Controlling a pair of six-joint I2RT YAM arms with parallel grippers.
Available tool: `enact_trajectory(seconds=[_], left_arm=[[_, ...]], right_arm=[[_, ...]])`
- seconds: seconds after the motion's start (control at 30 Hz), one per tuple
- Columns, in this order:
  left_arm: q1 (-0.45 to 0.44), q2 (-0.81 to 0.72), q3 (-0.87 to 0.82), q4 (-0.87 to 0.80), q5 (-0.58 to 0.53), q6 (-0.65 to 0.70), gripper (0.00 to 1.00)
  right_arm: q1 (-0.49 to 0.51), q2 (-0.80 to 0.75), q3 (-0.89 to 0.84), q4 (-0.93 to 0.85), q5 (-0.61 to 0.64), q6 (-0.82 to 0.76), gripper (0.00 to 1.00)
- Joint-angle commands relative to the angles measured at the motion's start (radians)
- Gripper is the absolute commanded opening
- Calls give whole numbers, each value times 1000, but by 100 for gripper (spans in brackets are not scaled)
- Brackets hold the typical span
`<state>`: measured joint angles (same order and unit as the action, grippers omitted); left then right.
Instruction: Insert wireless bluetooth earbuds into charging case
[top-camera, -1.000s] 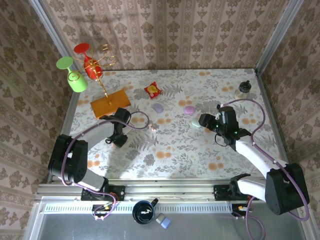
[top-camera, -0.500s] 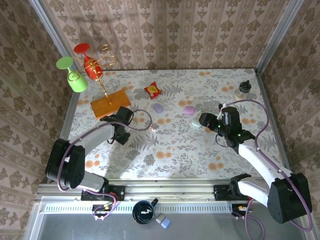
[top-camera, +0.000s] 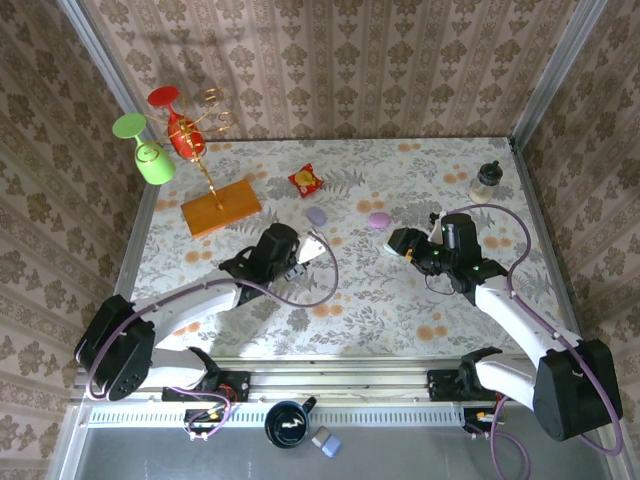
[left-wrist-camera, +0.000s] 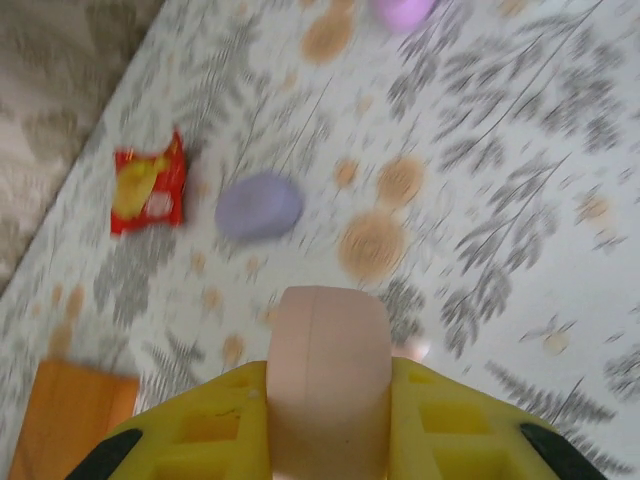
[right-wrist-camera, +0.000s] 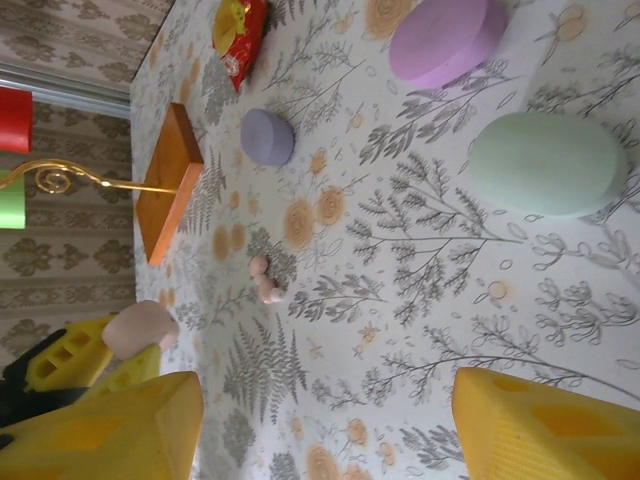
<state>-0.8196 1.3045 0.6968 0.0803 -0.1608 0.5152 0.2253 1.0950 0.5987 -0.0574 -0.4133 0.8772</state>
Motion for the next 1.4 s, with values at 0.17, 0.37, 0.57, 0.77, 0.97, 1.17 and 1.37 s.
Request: enact_trajectory(seconds=[0.17, 0.37, 0.57, 0.77, 0.97, 1.17, 1.37], left_arm=[[-193, 54, -118, 476, -45, 315, 25], [-245, 134, -188, 821, -94, 400, 23], [-287, 226, -181, 1018, -195, 554, 21], [-326, 364, -126, 1210, -306, 753, 19], [-348, 388, -85, 1214, -319, 787, 19], [-355, 380, -68, 1220, -321, 789, 20], [-358, 389, -49, 1218, -316, 797, 20]], right_arm=[[-3, 25, -22, 92, -128, 142, 68], [10, 64, -61, 266, -247, 348, 65], [42, 70, -29, 318, -318, 384, 62], [48, 74, -3, 339, -352, 360, 61], [47, 62, -18, 354, -318, 363, 61], [38, 58, -22, 372, -311, 381, 59], [38, 85, -14, 443, -352, 414, 52]])
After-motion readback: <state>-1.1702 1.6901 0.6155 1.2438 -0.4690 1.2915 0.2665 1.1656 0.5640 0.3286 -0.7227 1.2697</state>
